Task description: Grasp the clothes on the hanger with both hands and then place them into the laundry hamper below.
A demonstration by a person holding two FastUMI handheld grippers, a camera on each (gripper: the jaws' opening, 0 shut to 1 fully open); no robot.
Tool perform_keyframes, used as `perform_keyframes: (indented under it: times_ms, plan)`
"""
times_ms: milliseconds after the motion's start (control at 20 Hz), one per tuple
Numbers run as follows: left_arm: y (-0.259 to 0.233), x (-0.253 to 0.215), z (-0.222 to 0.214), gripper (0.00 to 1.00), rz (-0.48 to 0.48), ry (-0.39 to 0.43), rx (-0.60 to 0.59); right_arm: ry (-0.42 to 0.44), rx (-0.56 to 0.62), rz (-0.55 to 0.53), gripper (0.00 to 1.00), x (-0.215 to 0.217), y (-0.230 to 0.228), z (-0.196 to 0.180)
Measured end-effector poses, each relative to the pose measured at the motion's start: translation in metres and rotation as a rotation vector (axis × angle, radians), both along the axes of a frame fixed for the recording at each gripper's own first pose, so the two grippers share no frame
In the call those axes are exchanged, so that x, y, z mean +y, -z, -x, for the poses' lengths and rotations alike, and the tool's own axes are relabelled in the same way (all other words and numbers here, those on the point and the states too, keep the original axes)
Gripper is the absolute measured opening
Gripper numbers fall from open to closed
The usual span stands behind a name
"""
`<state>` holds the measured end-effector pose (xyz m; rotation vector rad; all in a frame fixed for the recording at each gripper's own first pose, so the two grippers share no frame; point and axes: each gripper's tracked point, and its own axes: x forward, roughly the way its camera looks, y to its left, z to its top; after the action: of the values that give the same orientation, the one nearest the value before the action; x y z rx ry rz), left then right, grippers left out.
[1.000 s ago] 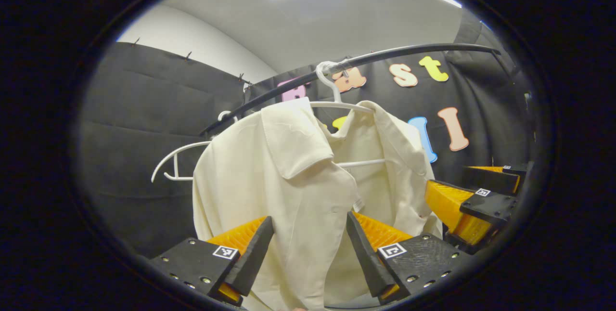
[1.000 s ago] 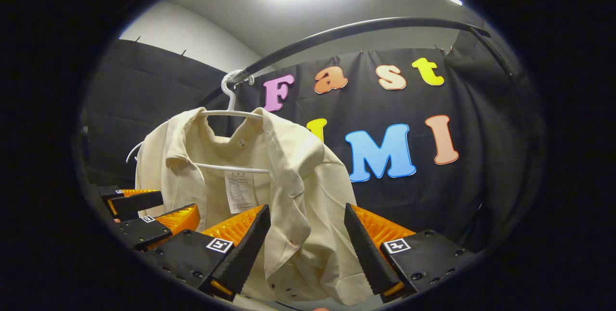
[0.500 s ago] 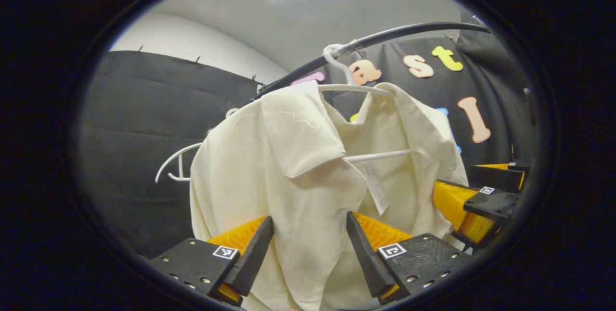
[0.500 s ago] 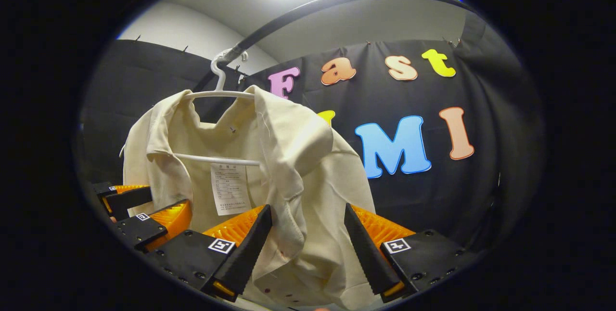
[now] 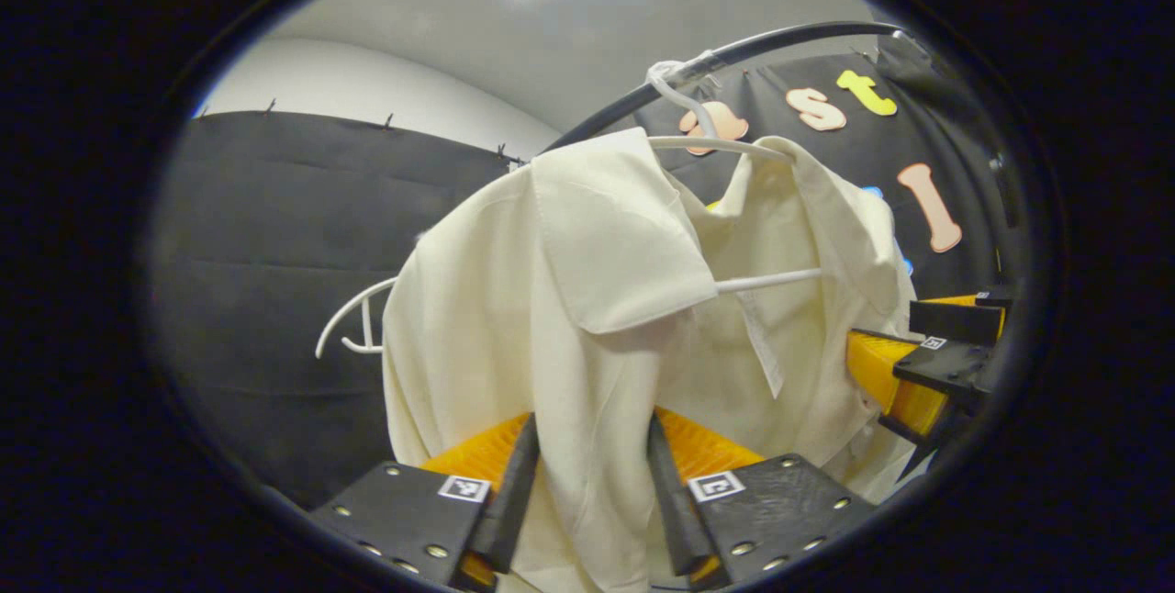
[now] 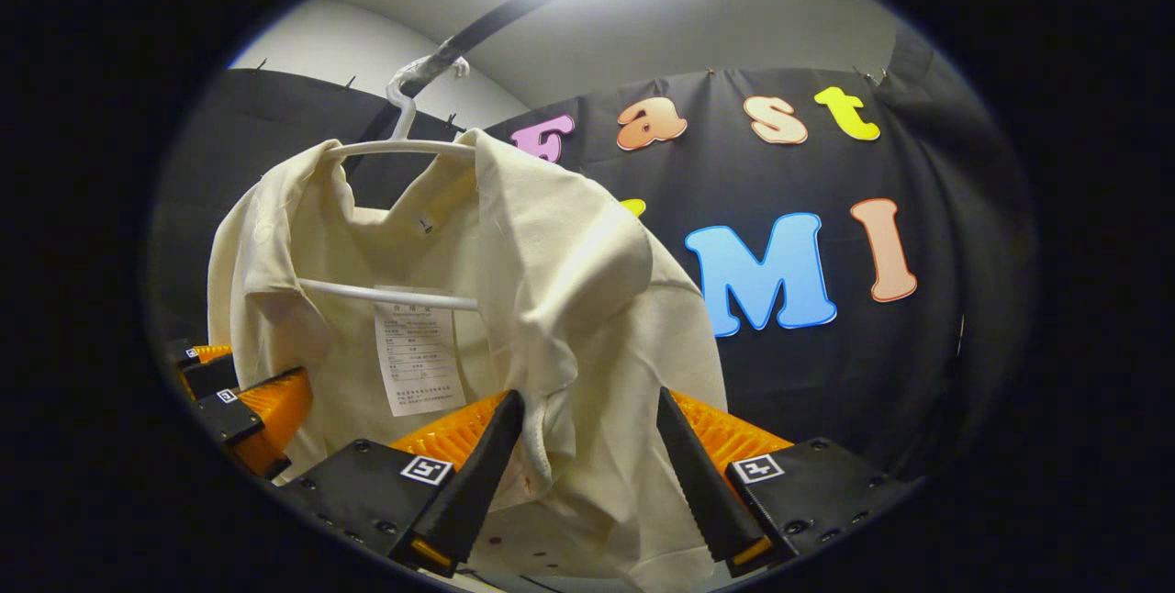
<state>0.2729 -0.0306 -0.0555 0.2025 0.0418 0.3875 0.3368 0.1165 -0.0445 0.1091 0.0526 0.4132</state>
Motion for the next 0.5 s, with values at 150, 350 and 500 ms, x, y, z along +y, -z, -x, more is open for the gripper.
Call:
perform_keyframes:
  times_ms: [150, 350, 500]
  plan:
    - [0.002, 0.000, -0.006, 0.46, -0.003, 0.021, 0.014, 0.000, 0.010, 0.006, 0.81, 0.009, 0.008, -0.008]
    - [-0.005, 0.018, -0.002, 0.02, -0.004, -0.033, -0.011, 0.153, -0.017, 0.045, 0.06, -0.013, 0.009, -0.022]
    - [-0.019, 0.029, 0.017, 0.01, -0.010, -0.081, -0.044, 0.158, -0.049, 0.070, 0.01, -0.013, 0.006, -0.023]
